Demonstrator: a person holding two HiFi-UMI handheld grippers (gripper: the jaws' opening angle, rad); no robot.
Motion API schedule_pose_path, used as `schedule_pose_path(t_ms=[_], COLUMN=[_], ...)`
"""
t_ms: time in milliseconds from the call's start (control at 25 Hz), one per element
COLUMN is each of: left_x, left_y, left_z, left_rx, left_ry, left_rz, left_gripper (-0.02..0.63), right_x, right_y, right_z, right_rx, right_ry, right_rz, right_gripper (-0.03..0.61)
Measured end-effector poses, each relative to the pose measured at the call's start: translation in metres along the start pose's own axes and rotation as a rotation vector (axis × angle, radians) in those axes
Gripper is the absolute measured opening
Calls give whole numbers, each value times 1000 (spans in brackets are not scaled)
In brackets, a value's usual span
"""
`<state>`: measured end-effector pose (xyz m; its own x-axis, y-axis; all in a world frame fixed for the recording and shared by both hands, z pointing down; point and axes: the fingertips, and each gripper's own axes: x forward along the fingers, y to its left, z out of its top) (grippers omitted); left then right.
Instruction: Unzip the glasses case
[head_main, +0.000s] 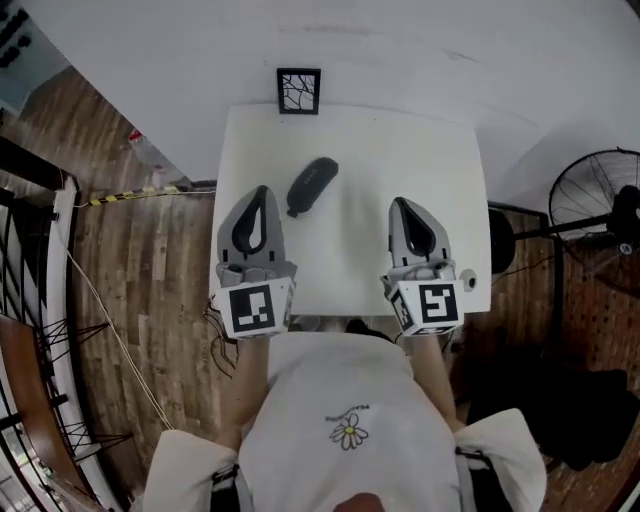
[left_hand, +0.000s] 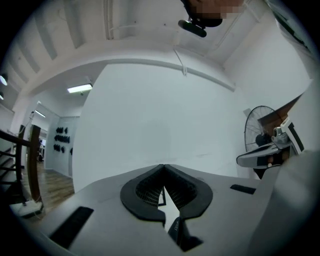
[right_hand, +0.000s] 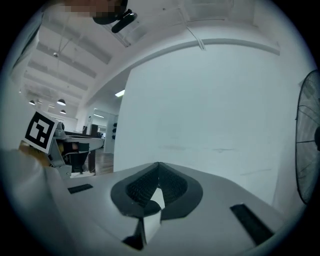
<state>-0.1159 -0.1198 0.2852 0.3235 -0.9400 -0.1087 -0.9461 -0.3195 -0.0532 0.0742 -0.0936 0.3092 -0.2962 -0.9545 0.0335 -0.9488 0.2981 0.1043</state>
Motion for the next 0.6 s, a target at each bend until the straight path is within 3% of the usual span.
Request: schedule_pose_path(t_ms=[280, 400, 600], left_x=[6, 10, 13], left_y=[-7, -14, -33], left_z=[-7, -14, -21], left_rx=[9, 50, 41], left_ry=[33, 51, 74], left_rz=[158, 186, 192], left_gripper=[14, 14, 15], right_x=[33, 37, 36], right_y=[-17, -24, -36], right_z=[-4, -8, -16], right_rx=[4, 22, 15], right_ry=[-13, -22, 1], right_rz=[176, 220, 242], right_gripper=[5, 5, 5])
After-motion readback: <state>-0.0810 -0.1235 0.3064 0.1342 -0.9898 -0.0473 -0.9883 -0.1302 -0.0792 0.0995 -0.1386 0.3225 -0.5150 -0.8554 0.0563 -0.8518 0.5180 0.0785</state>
